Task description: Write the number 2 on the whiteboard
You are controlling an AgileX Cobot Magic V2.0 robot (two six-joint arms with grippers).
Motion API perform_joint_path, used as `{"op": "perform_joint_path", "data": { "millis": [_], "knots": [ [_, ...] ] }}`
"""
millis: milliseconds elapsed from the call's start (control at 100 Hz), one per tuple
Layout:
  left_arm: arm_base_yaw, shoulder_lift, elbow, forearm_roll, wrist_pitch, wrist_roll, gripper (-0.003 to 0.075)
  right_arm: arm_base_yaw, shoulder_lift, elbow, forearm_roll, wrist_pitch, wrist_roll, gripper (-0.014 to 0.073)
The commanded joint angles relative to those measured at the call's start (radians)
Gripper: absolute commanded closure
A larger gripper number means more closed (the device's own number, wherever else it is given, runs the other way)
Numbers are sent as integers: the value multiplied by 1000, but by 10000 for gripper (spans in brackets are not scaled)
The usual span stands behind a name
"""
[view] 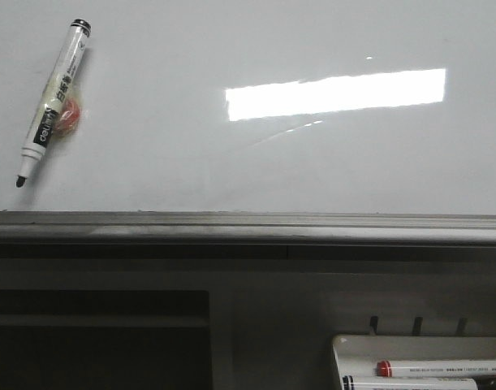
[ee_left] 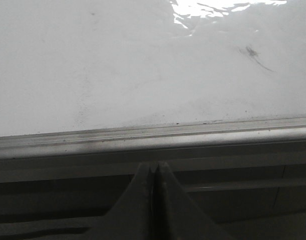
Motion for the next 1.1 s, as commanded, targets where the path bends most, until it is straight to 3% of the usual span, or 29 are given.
{"op": "perform_joint_path", "data": {
  "millis": [0, 800, 920, 1090],
  "knots": [
    [4, -26, 11, -2, -73, -10, 741, -8, -20, 26, 0, -30, 0, 645],
    [4, -26, 11, 6, -77, -10, 741, -8, -20, 26, 0, -30, 0, 645],
    [4, -26, 11, -26, -166, -10, 741, -8, -20, 26, 0, -86, 0, 645],
    [4, -26, 11, -153, -376, -10, 741, -8, -20, 26, 0, -311, 0, 645]
  ]
}}
